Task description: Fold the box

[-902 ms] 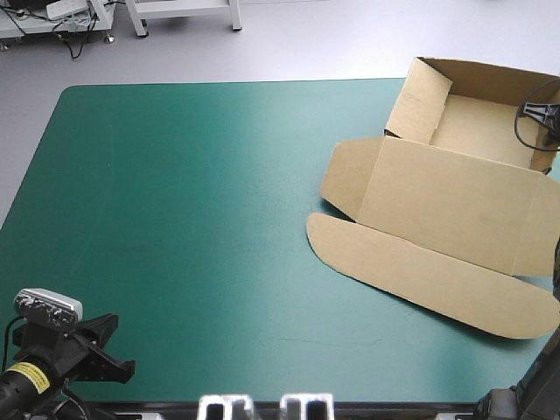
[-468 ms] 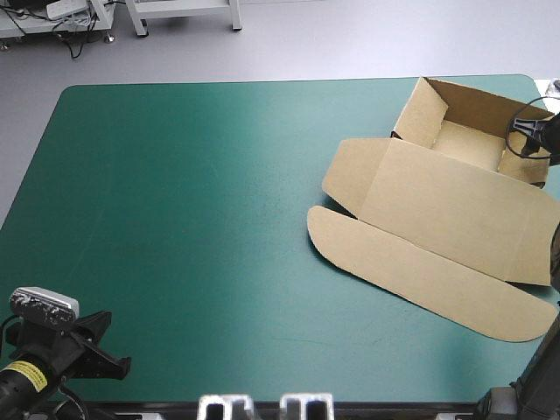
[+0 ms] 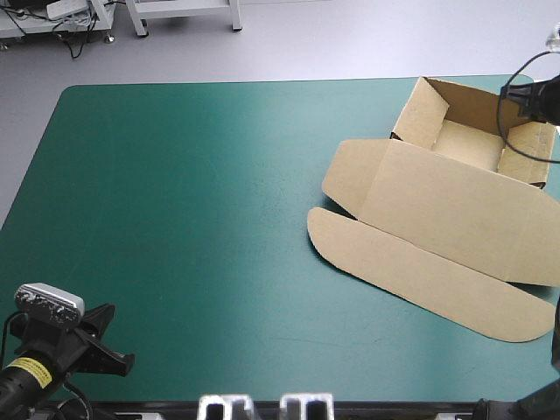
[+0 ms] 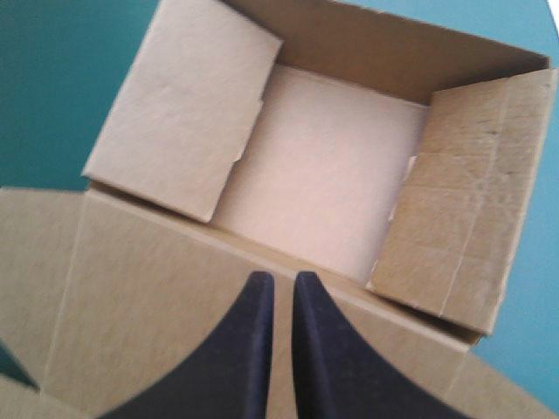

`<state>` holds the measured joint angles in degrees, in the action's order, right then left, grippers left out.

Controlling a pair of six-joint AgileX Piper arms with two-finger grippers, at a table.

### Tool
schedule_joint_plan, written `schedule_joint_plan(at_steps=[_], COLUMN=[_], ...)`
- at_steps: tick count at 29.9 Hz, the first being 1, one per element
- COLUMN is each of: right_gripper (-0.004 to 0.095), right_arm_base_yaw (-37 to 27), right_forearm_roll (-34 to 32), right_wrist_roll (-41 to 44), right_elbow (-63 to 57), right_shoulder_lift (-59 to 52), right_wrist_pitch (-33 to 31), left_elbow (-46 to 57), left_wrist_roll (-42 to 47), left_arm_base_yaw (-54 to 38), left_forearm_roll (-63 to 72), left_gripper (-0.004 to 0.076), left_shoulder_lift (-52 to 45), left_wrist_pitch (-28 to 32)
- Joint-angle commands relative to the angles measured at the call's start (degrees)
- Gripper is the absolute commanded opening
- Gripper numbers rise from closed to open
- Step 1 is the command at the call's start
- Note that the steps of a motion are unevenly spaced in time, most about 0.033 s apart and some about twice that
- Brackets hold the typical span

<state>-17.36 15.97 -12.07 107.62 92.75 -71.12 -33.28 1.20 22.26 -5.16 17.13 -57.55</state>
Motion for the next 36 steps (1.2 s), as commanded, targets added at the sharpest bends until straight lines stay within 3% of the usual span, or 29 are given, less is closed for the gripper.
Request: schedule_joint_plan(at_steps=[1, 8, 13, 19, 27, 36], right_gripper=[-0.0009, -0.0011, -0.001, -0.0013, -0.0019, -0.0019], right_arm_base_yaw=[3.9, 6.76, 6.76, 6.76, 6.76, 6.76], right_forearm_roll=[-1.69, -2.39, -3.22, -3.11, -2.99, -1.96], right_wrist_roll=[-2.03, -3.41, -3.67, -3.67, -4.44, -3.5], right_elbow=[-8.08, -33.58, -55.05, -72.95, -77.56, -77.56], right_shoulder_lift=[-10.66, -29.77, -46.0, -58.94, -64.69, -64.93], right_wrist_pitch=[-0.48, 2.32, 10.45, 15.99, 17.74, 17.5], left_elbow=[1.06, 2.33, 2.33, 2.33, 3.7, 5.59], left_wrist_roll=[-0.18, -2.52, -2.51, -2.4, -6.11, -6.45], left_arm_base_yaw=[0.25, 0.25, 0.25, 0.25, 0.25, 0.25], left_forearm_roll=[0.21, 0.61, 1.15, 1.65, 5.89, 6.44], left_gripper=[-0.001, -0.001, -0.001, -0.001, -0.001, -0.001], left_shoulder_lift=[0.64, 0.64, 0.64, 0.64, -0.24, -3.97], left_wrist_pitch=[3.94, 7.65, 7.26, 7.02, 7.36, 11.95])
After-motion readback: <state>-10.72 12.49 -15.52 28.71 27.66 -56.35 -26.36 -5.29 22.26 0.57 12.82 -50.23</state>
